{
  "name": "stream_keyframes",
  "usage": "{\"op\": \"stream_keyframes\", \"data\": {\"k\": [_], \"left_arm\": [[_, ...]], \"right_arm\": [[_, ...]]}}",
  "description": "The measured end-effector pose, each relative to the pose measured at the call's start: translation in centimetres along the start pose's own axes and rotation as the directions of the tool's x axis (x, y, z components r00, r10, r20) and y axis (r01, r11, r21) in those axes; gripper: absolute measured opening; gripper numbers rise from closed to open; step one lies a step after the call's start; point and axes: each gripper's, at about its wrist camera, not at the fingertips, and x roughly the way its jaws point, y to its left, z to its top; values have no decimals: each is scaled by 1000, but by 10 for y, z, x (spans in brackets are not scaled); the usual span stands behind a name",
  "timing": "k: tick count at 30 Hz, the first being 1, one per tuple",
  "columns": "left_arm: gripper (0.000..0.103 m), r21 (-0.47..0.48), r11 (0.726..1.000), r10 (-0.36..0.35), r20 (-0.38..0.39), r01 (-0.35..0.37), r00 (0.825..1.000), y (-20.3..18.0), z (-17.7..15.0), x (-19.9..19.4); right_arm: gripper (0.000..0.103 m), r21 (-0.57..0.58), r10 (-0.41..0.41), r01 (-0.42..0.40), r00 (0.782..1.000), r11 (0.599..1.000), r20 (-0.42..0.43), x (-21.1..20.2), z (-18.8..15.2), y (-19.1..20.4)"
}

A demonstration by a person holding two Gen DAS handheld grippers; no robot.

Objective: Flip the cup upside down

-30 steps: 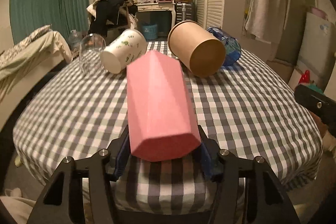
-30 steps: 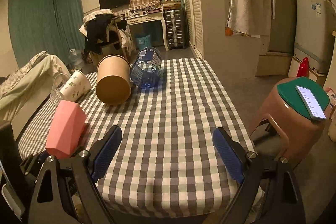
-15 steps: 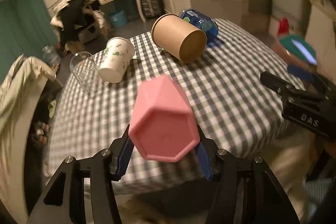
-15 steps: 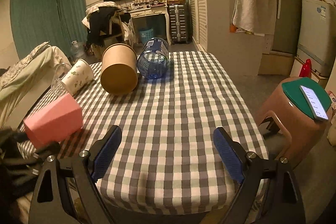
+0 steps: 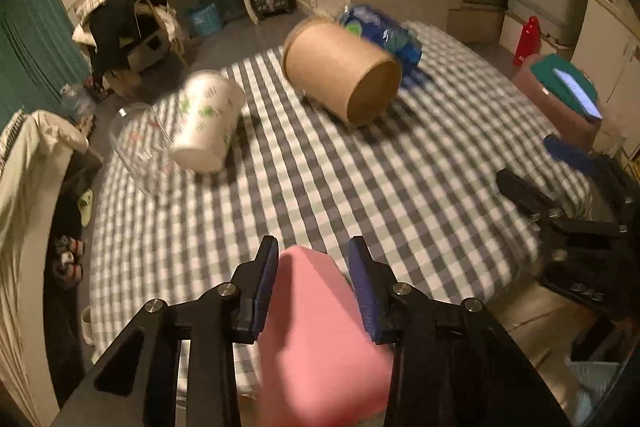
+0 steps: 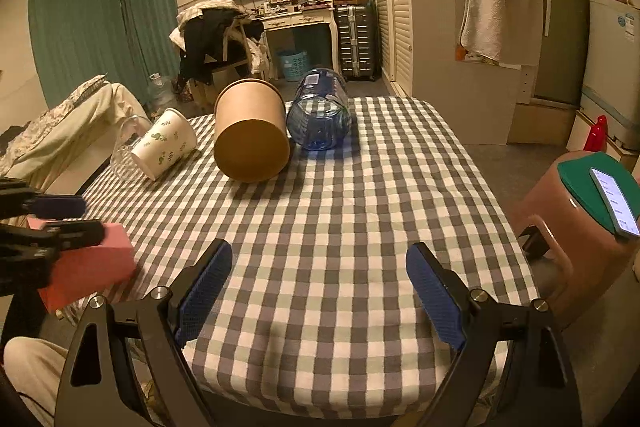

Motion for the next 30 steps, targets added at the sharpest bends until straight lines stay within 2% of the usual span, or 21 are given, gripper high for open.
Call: {"op": "stream_keyframes", "data": {"k": [2, 5, 6, 10, 12, 14, 17, 19, 21, 24, 30], "left_arm": [[39, 26, 1000, 16, -23, -15, 1000, -4, -6, 12], [42, 2, 1000, 1, -94, -1, 996, 1, -20, 30], [44, -25, 1000, -2, -50, 0, 999, 4, -23, 29], [45, -101, 995, 15, 1, -15, 1000, 5, -28, 35], [46, -82, 996, 34, 28, -32, 999, 2, -28, 35], [46, -103, 995, 10, 42, -6, 999, 6, -30, 31], [46, -204, 978, -28, 100, 48, 995, 21, -35, 12], [51, -270, 961, -9, 173, 57, 985, 31, -38, -5], [70, -334, 941, 35, 237, 47, 971, 41, -46, -17], [73, -399, 915, 75, 289, 49, 954, 54, -57, -30], [85, -399, 916, 104, 320, 34, 942, 64, -61, -45]], "right_arm": [[89, -10, -7, 7, 1000, 1000, -3, 1, -1, 1], [89, -12, -20, 20, 1000, 1000, -10, 3, -1, -1], [89, -11, -21, 21, 1000, 1000, -11, 3, -1, -1], [89, -1, -27, 27, 1000, 1000, -11, 6, 0, -1], [89, -5, -23, 23, 1000, 1000, -5, 6, -1, 1], [89, -26, -11, 11, 1000, 1000, 0, 5, -2, 6], [89, -71, 3, -1, 1000, 997, 22, -1, -4, 10], [89, -85, 7, -3, 999, 996, 44, -7, -4, 8], [89, -73, 23, -19, 998, 997, 56, -11, -2, 5], [89, -43, 35, -33, 998, 999, 57, -14, 1, 2], [89, -55, 35, -31, 997, 998, 74, -24, 9, 12]]}}
